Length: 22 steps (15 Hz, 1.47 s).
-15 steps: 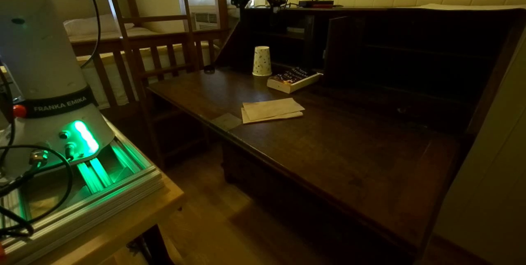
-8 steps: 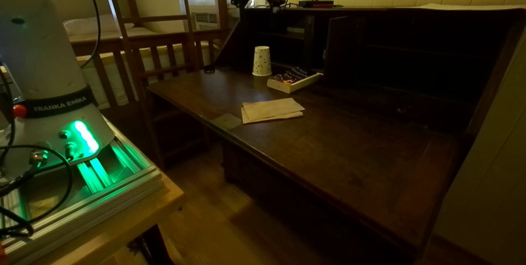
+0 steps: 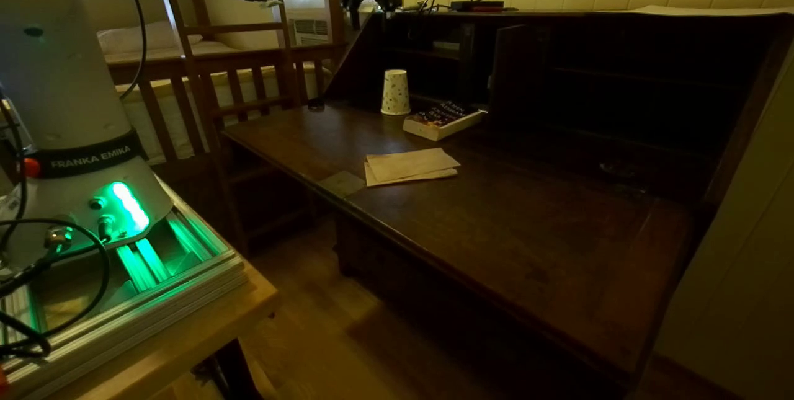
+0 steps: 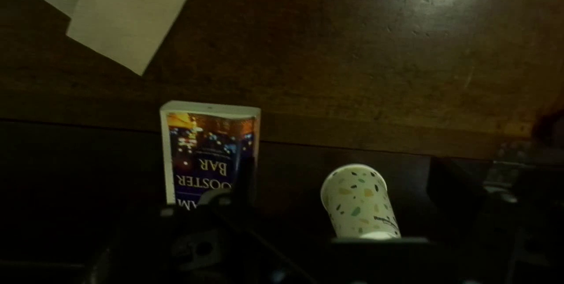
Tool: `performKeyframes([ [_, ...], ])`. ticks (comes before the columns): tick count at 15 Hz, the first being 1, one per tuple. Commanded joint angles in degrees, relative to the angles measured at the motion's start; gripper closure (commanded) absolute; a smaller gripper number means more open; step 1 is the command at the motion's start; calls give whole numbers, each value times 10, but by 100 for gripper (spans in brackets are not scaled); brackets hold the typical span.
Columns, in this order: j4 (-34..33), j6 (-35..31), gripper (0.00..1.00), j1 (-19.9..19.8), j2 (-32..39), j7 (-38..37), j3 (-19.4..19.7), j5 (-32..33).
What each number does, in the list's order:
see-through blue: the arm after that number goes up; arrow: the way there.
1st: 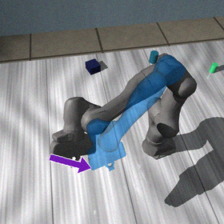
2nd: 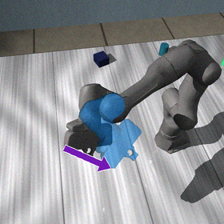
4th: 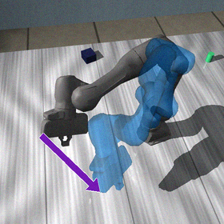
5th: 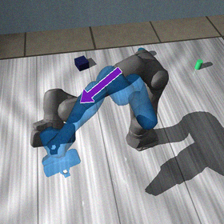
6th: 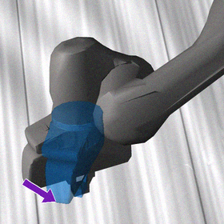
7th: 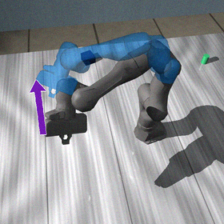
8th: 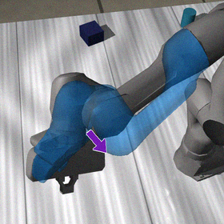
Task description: Put the paper cup on the top counter
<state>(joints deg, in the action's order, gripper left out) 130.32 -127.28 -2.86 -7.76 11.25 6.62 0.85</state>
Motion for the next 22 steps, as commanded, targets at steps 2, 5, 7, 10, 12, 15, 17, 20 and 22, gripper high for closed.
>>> performKeyframes([
  [2, -20, -97, 0, 13, 62, -119, -44, 20],
  [5, -41, -160, 0, 15, 117, -143, -54, 68],
  [7, -68, -176, 0, 17, 157, -132, -51, 90],
  [10, -106, -184, 0, 23, 205, -130, -48, 114],
  [12, -133, -178, 0, 26, 233, -123, -51, 104],
  [15, -160, -170, 0, 27, 256, -105, -60, 76],
  [17, -172, -168, 0, 25, 266, -97, -65, 67],
  [20, -189, -161, 0, 23, 281, -84, -71, 54],
  [22, -197, -153, 0, 24, 290, -84, -71, 53],
])
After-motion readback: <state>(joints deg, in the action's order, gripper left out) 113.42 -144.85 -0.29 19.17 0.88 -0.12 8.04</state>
